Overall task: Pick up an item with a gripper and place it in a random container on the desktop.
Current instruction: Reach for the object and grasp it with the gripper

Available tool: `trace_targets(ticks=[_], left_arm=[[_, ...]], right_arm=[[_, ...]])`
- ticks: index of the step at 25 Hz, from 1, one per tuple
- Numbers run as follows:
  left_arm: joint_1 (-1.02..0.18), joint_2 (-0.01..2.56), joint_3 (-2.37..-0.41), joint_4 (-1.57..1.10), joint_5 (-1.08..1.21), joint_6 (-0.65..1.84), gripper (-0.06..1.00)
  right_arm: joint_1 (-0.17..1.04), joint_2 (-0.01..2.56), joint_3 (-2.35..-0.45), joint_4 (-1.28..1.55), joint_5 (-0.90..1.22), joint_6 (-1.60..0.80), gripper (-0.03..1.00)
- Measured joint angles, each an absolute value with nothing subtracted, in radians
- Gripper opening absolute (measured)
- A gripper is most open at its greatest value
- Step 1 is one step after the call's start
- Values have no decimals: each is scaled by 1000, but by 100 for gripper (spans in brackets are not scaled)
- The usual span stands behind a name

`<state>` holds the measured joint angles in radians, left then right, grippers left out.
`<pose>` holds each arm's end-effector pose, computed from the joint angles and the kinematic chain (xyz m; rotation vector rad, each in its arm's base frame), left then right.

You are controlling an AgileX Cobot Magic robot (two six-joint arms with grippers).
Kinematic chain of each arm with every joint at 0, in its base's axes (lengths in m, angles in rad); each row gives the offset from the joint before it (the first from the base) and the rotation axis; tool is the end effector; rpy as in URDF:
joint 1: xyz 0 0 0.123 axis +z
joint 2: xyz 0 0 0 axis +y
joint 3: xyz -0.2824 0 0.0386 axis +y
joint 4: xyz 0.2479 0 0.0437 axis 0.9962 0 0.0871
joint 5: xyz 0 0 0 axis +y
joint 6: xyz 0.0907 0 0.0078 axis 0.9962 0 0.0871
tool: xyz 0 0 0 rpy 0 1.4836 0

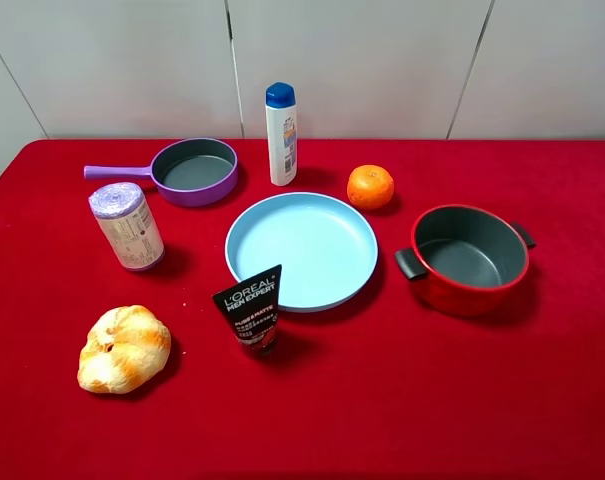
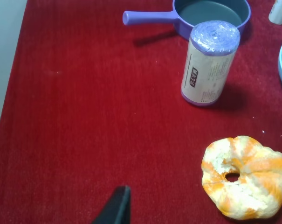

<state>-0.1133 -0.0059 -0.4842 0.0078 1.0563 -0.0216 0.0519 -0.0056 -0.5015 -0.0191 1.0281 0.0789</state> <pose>-0.0037 0.0010 0.2731 0.0937 2.0485 -0.0746 -0.0045 -0.0017 0.2802 0.0277 2.0048 0.0610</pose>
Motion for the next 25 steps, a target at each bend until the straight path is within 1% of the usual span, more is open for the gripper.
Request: trace_targets(ticks=[25], left_arm=[[-113, -6, -484, 8, 1056, -22, 99]], right_arm=[[52, -6, -501, -19, 1028, 79, 69]])
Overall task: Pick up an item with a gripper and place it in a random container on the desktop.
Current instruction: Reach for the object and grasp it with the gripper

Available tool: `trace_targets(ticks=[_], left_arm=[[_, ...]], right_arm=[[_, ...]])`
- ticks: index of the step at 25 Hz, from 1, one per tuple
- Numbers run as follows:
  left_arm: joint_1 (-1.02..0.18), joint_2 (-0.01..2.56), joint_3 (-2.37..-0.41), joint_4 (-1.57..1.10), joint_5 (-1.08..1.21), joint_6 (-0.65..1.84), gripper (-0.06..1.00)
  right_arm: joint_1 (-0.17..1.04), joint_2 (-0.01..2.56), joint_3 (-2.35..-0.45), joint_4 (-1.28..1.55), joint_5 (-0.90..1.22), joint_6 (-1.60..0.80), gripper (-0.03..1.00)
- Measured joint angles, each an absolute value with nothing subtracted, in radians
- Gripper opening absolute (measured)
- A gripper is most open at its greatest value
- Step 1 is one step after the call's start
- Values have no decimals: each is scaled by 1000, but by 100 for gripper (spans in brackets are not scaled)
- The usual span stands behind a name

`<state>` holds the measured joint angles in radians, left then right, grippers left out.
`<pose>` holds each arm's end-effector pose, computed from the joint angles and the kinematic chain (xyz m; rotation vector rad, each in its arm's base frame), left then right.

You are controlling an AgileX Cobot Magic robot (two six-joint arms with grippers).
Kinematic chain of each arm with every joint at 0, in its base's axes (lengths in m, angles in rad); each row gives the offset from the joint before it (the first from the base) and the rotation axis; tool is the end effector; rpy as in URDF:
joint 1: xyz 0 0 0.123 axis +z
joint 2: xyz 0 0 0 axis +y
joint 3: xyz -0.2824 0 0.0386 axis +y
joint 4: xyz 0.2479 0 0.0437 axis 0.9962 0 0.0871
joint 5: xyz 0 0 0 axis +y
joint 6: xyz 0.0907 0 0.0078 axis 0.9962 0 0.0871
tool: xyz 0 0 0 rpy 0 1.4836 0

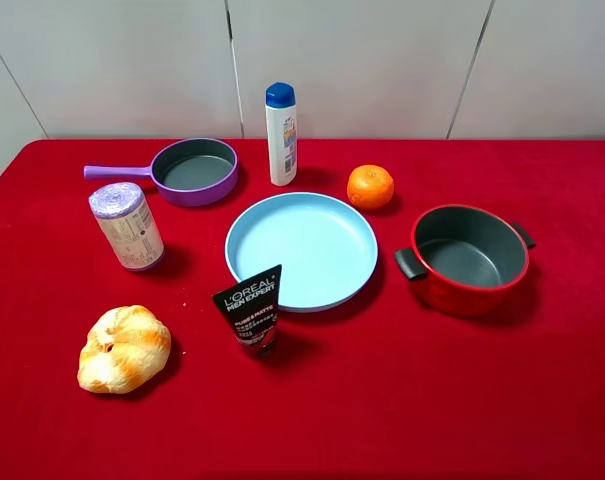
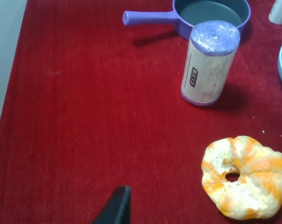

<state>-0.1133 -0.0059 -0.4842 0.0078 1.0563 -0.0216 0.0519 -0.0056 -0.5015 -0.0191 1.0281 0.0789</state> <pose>-0.0037 0.0010 0.2731 0.0937 2.0485 -0.0746 -0.0045 -0.0017 0.2802 0.0277 2.0048 0.0610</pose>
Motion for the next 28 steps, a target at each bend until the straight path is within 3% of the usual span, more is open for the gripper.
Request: trace_targets(ticks=[28], left_arm=[[-113, -6, -484, 8, 1056, -22, 99]], right_arm=[[52, -6, -501, 13, 1012, 43, 69]])
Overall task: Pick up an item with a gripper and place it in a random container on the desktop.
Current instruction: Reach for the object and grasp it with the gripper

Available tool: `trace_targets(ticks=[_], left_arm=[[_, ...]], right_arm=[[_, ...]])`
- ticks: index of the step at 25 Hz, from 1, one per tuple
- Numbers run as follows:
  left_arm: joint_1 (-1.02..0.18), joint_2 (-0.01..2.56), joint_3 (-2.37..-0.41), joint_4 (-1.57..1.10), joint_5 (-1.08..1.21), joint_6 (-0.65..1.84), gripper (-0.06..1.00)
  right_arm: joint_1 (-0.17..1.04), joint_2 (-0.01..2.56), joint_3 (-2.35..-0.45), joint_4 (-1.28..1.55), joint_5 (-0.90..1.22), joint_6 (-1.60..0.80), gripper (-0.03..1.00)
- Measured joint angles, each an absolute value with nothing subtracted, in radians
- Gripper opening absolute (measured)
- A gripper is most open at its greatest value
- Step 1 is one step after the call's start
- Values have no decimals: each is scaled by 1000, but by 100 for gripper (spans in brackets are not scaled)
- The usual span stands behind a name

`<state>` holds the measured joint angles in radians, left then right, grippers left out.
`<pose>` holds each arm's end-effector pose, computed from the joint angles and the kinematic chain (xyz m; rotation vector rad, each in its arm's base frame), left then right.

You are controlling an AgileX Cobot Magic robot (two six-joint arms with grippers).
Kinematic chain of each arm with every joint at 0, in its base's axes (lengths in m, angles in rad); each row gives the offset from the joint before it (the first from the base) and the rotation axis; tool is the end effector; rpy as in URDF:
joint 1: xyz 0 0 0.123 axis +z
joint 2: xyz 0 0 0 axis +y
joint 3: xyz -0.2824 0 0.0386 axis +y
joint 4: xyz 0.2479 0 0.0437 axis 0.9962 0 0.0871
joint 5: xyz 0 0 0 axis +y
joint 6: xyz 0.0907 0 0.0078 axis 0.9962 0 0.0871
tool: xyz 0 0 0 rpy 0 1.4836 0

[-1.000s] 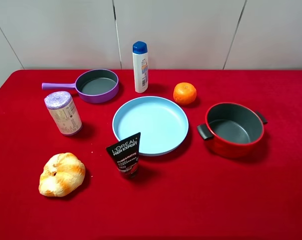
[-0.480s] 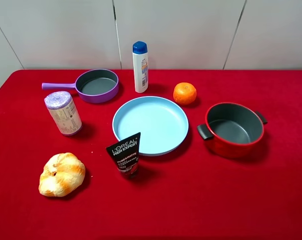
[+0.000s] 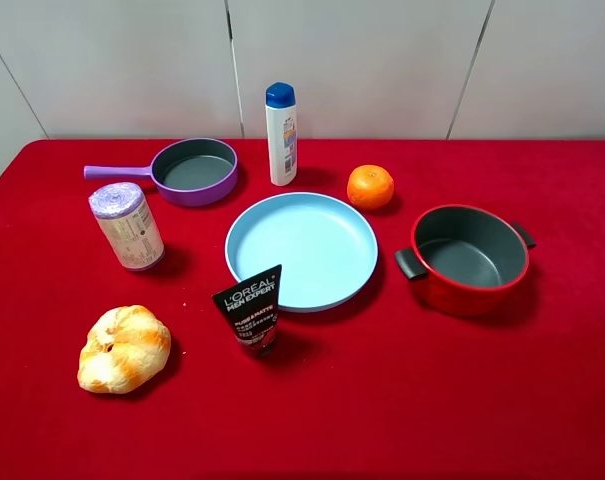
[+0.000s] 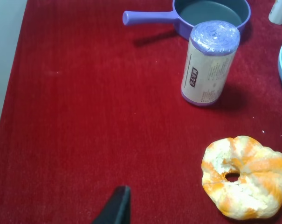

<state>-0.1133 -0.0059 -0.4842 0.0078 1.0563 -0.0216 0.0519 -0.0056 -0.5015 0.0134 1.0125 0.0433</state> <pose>-0.0037 0.0010 0.2731 0.0937 2.0485 -0.0746 -0.0040 0.0008 0.2815 -0.0088 1.9897 0.0774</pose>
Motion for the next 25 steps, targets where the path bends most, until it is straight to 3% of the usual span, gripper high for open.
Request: trace_targets(ticks=[7, 25], left_arm=[[-113, -6, -484, 8, 1056, -22, 99], [-113, -6, -484, 8, 1056, -22, 99]], right_arm=[[52, 31, -507, 75, 1009, -29, 69], [52, 450, -661, 154, 980, -168, 69]])
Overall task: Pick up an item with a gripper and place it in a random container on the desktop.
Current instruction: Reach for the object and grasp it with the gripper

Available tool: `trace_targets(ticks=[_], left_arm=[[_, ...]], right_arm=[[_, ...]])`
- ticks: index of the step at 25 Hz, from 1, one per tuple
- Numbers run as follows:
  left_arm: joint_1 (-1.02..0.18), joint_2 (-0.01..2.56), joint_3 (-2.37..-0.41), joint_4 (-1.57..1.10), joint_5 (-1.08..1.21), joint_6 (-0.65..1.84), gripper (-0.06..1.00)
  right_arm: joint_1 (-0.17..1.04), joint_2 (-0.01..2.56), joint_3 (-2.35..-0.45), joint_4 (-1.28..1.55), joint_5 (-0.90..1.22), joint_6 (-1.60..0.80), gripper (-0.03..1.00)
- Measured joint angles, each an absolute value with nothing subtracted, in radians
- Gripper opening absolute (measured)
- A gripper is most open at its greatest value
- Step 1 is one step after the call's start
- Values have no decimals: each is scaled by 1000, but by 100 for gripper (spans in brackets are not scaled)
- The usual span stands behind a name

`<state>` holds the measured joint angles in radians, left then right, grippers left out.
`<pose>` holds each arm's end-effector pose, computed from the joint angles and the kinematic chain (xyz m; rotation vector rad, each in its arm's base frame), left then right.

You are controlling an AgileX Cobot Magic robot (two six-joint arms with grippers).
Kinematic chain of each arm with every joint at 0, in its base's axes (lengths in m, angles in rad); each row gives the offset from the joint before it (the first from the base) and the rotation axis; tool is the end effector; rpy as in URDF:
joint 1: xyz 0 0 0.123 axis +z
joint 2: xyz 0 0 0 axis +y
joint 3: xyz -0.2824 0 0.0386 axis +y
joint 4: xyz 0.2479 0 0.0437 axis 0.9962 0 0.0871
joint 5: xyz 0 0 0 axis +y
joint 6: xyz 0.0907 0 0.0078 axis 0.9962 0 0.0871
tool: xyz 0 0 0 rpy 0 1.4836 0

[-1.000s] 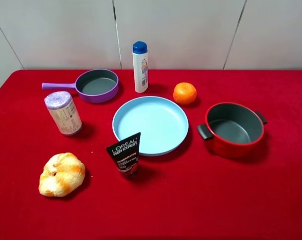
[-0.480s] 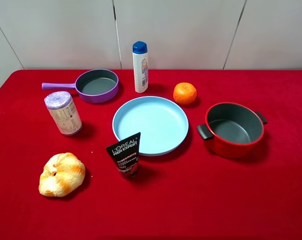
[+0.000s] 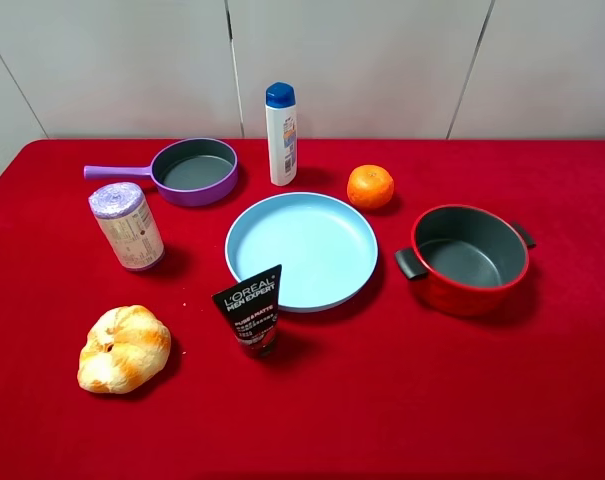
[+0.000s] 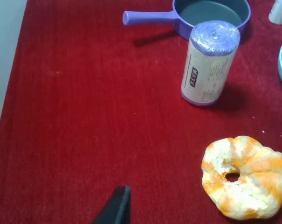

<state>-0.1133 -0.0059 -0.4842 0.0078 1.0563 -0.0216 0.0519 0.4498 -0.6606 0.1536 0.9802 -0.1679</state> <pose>-0.0037 0.0010 0.2731 0.0937 2.0485 -0.0746 0.0654 0.0150 0.3185 -0.2184 2.2334 0.1270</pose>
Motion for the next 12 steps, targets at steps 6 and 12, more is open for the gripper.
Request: trace_targets(ticks=[6, 12], left_arm=[[-113, -6, -484, 8, 1056, -22, 99], [-113, -6, -484, 8, 1056, -22, 99]], right_arm=[[61, 561, -705, 161, 978, -216, 69], [165, 651, -750, 151, 947, -225, 69]])
